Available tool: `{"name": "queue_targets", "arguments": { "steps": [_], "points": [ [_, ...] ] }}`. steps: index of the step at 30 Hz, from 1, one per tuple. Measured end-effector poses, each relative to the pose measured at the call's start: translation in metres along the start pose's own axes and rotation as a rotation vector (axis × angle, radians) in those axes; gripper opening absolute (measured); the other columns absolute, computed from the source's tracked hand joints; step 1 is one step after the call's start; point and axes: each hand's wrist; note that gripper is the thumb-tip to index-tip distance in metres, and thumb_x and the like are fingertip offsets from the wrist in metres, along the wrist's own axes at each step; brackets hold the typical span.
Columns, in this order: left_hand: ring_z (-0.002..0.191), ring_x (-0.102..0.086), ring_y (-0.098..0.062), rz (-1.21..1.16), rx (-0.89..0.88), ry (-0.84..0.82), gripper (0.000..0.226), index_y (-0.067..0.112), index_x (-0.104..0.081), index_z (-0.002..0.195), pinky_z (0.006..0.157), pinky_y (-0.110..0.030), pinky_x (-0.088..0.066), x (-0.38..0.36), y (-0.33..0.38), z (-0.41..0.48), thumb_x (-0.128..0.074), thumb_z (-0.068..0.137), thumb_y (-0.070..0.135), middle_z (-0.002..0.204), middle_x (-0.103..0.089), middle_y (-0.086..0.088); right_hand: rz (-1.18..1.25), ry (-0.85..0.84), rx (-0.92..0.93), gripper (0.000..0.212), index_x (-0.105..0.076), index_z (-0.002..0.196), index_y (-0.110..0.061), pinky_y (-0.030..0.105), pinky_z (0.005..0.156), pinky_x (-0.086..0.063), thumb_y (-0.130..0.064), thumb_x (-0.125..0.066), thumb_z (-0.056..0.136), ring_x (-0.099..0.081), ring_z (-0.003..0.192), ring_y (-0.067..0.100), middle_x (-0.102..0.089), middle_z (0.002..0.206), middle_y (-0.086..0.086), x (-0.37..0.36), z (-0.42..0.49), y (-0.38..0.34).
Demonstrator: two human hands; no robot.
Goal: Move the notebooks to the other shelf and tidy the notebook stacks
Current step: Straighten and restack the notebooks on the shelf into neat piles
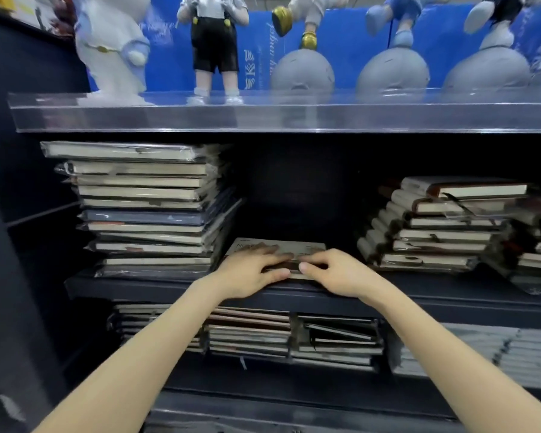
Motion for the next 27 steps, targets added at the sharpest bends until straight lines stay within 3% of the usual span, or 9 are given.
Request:
{"name": "queue_targets", "arguments": {
  "steps": [5, 9, 13, 15, 19, 21, 23, 27],
  "points": [
    [0.143, -0.020, -0.018, 0.021, 0.017, -0.009, 0.052, 0.041, -0.031, 0.143, 0.116, -0.035, -0.016, -0.005, 0.001, 0.025, -0.033, 0.094, 0.057, 0.155, -0.026, 0.006, -0.038, 0.056, -0.029, 0.033, -0.062, 0.127, -0.021, 0.027, 0.106, -0.036, -0.027, -0.049, 0.097, -0.048, 0.127, 0.015, -0.056, 0.136, -0.001, 0.008, 0.015, 0.011],
    [0.140, -0.028, -0.015, -0.050, 0.031, 0.029, 0.066, 0.039, -0.036, 0.142, 0.112, -0.029, -0.023, -0.003, 0.004, 0.021, -0.027, 0.084, 0.069, 0.152, -0.034, 0.006, -0.037, 0.223, 0.053, 0.035, -0.059, 0.129, -0.021, 0.019, 0.098, -0.036, -0.031, -0.049, 0.097, -0.050, 0.125, 0.011, -0.059, 0.132, -0.005, 0.016, -0.018, 0.002],
    [0.132, -0.042, -0.014, -0.181, -0.044, 0.398, 0.069, 0.032, -0.048, 0.136, 0.106, -0.029, -0.032, 0.007, 0.041, 0.022, -0.025, 0.085, 0.073, 0.140, -0.050, 0.004, 0.198, 0.525, 0.173, 0.028, -0.064, 0.121, -0.028, 0.018, 0.095, -0.044, -0.030, -0.053, 0.095, -0.058, 0.108, -0.002, -0.065, 0.114, -0.019, 0.043, -0.083, 0.006],
    [0.121, -0.050, -0.012, -0.253, -0.153, 0.594, 0.065, 0.025, -0.057, 0.128, 0.098, -0.024, -0.036, 0.013, 0.085, 0.019, -0.027, 0.086, 0.064, 0.129, -0.058, 0.005, 0.204, 0.724, 0.232, 0.022, -0.069, 0.111, -0.027, 0.013, 0.087, -0.046, -0.026, -0.056, 0.094, -0.061, 0.099, -0.006, -0.067, 0.102, -0.022, 0.057, -0.118, 0.018],
    [0.089, -0.057, -0.008, -0.245, -0.395, 0.847, 0.039, 0.015, -0.066, 0.113, 0.080, -0.016, -0.040, 0.013, 0.180, 0.014, -0.046, 0.092, 0.041, 0.097, -0.066, 0.006, -0.172, 1.225, 0.217, 0.025, -0.072, 0.102, -0.015, 0.008, 0.078, -0.045, -0.027, -0.053, 0.094, -0.063, 0.088, 0.000, -0.070, 0.093, -0.009, 0.098, -0.169, 0.068],
    [0.082, -0.058, -0.008, -0.230, -0.483, 0.909, 0.032, 0.013, -0.068, 0.107, 0.075, -0.019, -0.043, 0.005, 0.217, 0.021, -0.051, 0.091, 0.034, 0.089, -0.067, 0.006, -0.337, 1.346, 0.108, 0.032, -0.072, 0.103, -0.011, 0.016, 0.079, -0.044, -0.032, -0.049, 0.093, -0.065, 0.090, 0.010, -0.071, 0.096, -0.002, 0.129, -0.184, 0.102],
    [0.078, -0.060, -0.012, -0.218, -0.510, 0.963, 0.028, 0.011, -0.070, 0.103, 0.071, -0.022, -0.045, -0.002, 0.248, 0.035, -0.053, 0.090, 0.030, 0.085, -0.067, 0.004, -0.445, 1.311, 0.005, 0.039, -0.069, 0.109, -0.011, 0.029, 0.085, -0.046, -0.038, -0.047, 0.093, -0.065, 0.100, 0.021, -0.071, 0.106, 0.005, 0.163, -0.191, 0.134],
    [0.083, -0.059, -0.023, -0.056, -0.387, 1.135, 0.024, 0.010, -0.070, 0.101, 0.073, -0.032, -0.045, -0.005, 0.284, 0.068, -0.061, 0.088, 0.027, 0.092, -0.065, -0.006, -0.588, 0.974, -0.066, 0.058, -0.068, 0.115, -0.013, 0.051, 0.102, -0.036, -0.053, -0.033, 0.090, -0.060, 0.114, 0.026, -0.069, 0.115, 0.006, 0.216, -0.180, 0.175]
  ]
}}
Point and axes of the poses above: each hand's wrist, its own z-axis towards the middle knuckle, its own x-axis out of the back of the hand, y = z × x
